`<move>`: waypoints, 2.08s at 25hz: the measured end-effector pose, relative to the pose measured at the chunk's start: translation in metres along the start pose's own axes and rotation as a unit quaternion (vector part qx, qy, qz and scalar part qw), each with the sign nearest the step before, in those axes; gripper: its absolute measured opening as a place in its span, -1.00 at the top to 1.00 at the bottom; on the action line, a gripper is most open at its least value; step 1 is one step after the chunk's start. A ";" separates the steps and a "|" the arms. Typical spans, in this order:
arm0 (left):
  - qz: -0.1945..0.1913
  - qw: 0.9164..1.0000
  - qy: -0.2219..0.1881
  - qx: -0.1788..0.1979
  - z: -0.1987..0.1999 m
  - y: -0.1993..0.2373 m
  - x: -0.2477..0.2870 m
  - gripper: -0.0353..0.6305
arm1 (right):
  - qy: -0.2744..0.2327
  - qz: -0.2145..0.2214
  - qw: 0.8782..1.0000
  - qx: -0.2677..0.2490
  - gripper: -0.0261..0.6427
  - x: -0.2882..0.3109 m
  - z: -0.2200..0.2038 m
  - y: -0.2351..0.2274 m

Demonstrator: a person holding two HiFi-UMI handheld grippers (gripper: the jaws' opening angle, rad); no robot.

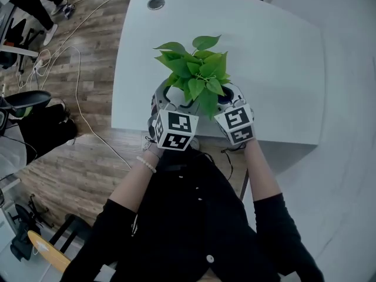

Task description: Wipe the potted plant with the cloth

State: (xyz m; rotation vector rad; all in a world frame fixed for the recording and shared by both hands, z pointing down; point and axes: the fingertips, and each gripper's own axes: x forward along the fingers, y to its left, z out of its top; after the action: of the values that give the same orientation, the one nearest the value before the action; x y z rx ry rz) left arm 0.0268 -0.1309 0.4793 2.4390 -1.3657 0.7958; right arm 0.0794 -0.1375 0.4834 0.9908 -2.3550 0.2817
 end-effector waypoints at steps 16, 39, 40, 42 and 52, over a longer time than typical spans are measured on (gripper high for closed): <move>-0.016 1.000 0.004 0.005 0.000 0.001 0.000 -0.21 | 0.001 0.007 1.000 0.010 0.67 -0.015 0.000 0.034; -0.117 0.992 0.005 0.038 -0.006 0.003 -0.010 -0.17 | -0.003 -0.122 0.988 0.093 0.67 -0.015 0.005 -0.050; -0.120 0.992 0.002 0.034 -0.006 0.004 -0.012 -0.18 | -0.003 -0.122 0.988 0.094 0.67 -0.017 0.003 -0.048; -0.122 0.992 -0.001 0.028 -0.010 0.006 -0.018 -0.18 | -0.005 -0.124 0.987 0.097 0.67 -0.024 -0.001 -0.045; -0.050 0.998 -0.025 0.036 -0.011 0.034 -0.062 0.30 | -0.031 -0.131 0.986 0.095 0.67 -0.068 0.005 -0.027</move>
State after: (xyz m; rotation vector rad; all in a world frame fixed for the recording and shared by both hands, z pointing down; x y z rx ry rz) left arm -0.0309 -0.1002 0.4514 2.5765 -1.2403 0.7784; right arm 0.1350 -0.1191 0.4396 1.4025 -2.2494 0.3815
